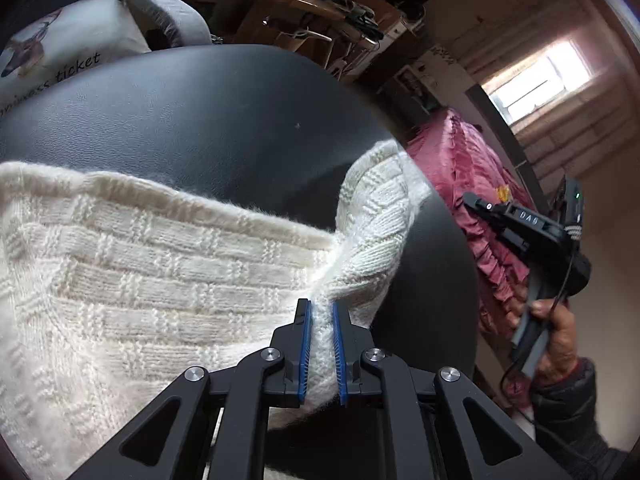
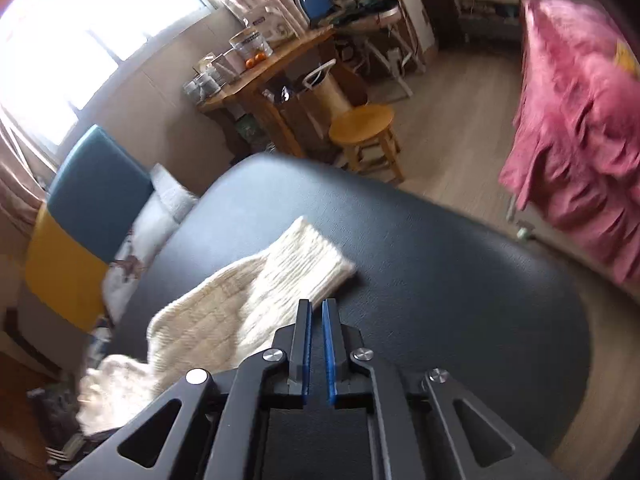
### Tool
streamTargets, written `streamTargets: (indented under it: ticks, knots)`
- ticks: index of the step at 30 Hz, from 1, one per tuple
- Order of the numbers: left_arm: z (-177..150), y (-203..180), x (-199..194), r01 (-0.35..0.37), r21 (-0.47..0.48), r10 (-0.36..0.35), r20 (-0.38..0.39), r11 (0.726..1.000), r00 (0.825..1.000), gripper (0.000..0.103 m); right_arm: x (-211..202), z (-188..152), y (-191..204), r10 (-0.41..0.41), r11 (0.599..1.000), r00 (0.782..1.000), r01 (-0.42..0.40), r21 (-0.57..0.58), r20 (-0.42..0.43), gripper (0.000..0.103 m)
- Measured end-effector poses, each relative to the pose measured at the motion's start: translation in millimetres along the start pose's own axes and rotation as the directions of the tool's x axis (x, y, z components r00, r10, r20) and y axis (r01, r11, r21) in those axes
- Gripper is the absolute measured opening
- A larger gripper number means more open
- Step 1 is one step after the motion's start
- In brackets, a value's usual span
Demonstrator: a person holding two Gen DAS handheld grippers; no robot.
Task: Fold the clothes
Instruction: 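Carry the held sleeve across the sweater body with the right gripper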
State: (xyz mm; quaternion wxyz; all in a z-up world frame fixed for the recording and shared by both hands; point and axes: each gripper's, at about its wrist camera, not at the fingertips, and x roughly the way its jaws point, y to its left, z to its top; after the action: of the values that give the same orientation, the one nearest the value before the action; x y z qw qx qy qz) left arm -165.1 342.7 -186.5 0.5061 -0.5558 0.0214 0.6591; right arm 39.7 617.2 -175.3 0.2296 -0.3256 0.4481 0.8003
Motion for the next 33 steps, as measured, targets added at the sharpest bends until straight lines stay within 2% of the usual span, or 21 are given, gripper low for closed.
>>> streamTargets:
  ticks: [1, 4, 6, 12, 14, 16, 17, 18, 20, 22, 24, 26, 28, 29, 30, 31, 33]
  knots:
    - [-3, -4, 5, -0.017, 0.016, 0.017, -0.014, 1.000, 1.000, 0.011, 4, -1, -6, 0.028, 0.999, 0.999, -0.027, 0.037, -0.029, 0.027]
    - [-13, -15, 13, -0.061, 0.060, 0.063, -0.023, 0.996, 0.998, 0.011, 16, -2, -22, 0.116, 0.984, 0.988, -0.099, 0.150, -0.106, 0.030]
    - [-14, -14, 12, -0.070, 0.057, 0.072, -0.029, 0.996, 0.997, 0.012, 31, -4, -24, 0.109, 0.980, 0.988, -0.089, 0.180, -0.105, 0.029]
    - [-14, -8, 12, -0.077, 0.043, 0.078, -0.042, 0.996, 0.996, 0.015, 51, 6, 2, 0.043, 0.994, 0.998, -0.039, 0.101, -0.035, 0.034]
    - [-13, -8, 12, -0.071, 0.036, 0.073, -0.042, 0.997, 0.996, 0.015, 55, 6, 16, -0.011, 1.000, 1.000, 0.011, 0.027, -0.017, 0.038]
    - [-13, -5, 12, -0.058, 0.020, 0.059, -0.041, 0.998, 0.997, 0.015, 59, 1, 36, -0.096, 0.987, 0.995, 0.095, -0.127, -0.005, 0.038]
    - [-14, -3, 12, -0.051, 0.012, 0.052, -0.040, 0.999, 0.998, 0.015, 61, -2, 45, -0.140, 0.969, 0.990, 0.138, -0.205, 0.005, 0.037]
    - [-14, -3, 13, -0.046, 0.007, 0.046, -0.039, 0.999, 0.998, 0.015, 64, -9, 57, -0.200, 0.929, 0.980, 0.196, -0.313, 0.021, 0.033]
    - [-16, 0, 11, -0.040, -0.006, 0.040, -0.034, 0.999, 0.999, 0.015, 69, -24, 81, -0.310, 0.805, 0.948, 0.302, -0.510, 0.073, 0.013]
    - [-17, 1, 8, -0.049, -0.012, 0.049, -0.027, 0.999, 0.998, 0.015, 69, -37, 96, -0.383, 0.681, 0.914, 0.377, -0.628, 0.133, 0.011]
    - [-16, -11, 3, -0.083, 0.025, 0.083, -0.001, 0.996, 0.997, 0.014, 63, -44, 101, -0.449, 0.548, 0.865, 0.465, -0.696, 0.224, 0.010]
    - [-15, -27, -3, -0.114, 0.081, 0.112, 0.031, 0.990, 0.993, 0.014, 44, -42, 94, -0.483, 0.476, 0.823, 0.534, -0.699, 0.299, 0.010]
    - [-14, -45, -10, -0.096, 0.129, 0.089, 0.062, 0.987, 0.994, 0.014, 26, -34, 78, -0.527, 0.451, 0.782, 0.589, -0.670, 0.333, 0.010]
    - [-13, -51, -12, -0.089, 0.141, 0.081, 0.064, 0.986, 0.995, 0.014, 21, -31, 66, -0.551, 0.464, 0.773, 0.597, -0.655, 0.315, 0.010]
    - [-12, -54, -10, -0.113, 0.151, 0.105, 0.057, 0.982, 0.993, 0.018, 19, -29, 53, -0.561, 0.495, 0.779, 0.587, -0.641, 0.281, 0.010]
    - [-11, -55, -4, -0.148, 0.155, 0.144, 0.036, 0.977, 0.989, 0.027, 18, -27, 41, -0.569, 0.524, 0.784, 0.578, -0.625, 0.248, 0.010]
    - [-12, -47, 9, -0.183, 0.121, 0.185, 0.002, 0.976, 0.983, 0.029, 19, -30, 28, -0.585, 0.540, 0.780, 0.578, -0.612, 0.221, 0.010]
